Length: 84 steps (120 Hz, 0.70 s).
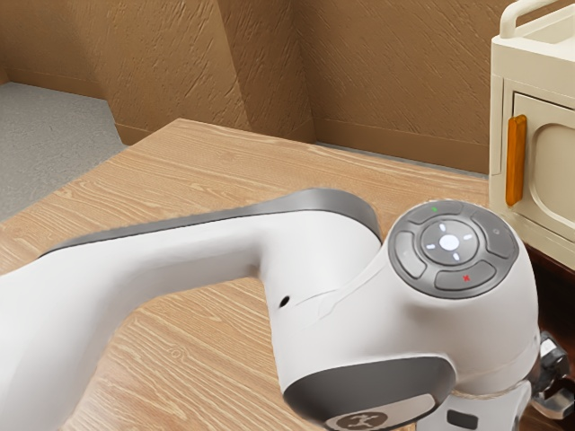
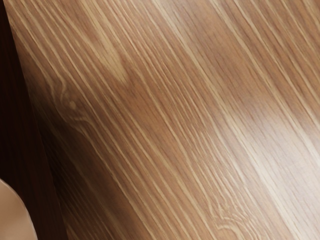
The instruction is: Pull the drawer handle with one arm to open the drawer
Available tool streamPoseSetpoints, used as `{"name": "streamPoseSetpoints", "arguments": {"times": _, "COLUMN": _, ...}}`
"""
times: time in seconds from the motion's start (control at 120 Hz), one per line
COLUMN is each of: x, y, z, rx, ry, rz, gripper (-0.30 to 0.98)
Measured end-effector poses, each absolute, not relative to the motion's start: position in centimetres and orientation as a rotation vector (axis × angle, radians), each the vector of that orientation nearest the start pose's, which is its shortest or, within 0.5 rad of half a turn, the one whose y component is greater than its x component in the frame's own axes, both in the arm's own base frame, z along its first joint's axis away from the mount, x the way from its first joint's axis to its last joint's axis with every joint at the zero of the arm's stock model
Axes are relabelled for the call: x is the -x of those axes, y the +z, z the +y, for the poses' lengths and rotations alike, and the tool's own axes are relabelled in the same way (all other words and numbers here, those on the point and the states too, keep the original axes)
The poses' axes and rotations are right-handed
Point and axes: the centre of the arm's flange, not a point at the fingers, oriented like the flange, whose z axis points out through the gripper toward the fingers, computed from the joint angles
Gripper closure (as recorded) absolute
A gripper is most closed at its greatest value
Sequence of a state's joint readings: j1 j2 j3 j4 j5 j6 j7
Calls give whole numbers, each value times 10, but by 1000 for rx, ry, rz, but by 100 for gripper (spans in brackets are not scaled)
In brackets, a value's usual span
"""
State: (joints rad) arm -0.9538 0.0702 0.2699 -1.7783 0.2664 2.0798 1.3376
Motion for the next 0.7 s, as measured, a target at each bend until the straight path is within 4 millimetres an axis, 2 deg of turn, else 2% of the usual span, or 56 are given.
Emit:
{"name": "streamPoseSetpoints", "arguments": {"times": 0.333, "x": -455, "y": 541, "z": -342, "rx": 1402, "ry": -200, "rz": 2457, "gripper": 3}}
{"name": "streamPoseSetpoints", "arguments": {"times": 0.558, "x": -424, "y": 542, "z": -354, "rx": 1348, "ry": -185, "rz": 2507, "gripper": 5}}
{"name": "streamPoseSetpoints", "arguments": {"times": 0.7, "x": -422, "y": 542, "z": -346, "rx": 1365, "ry": -171, "rz": 2506, "gripper": 3}}
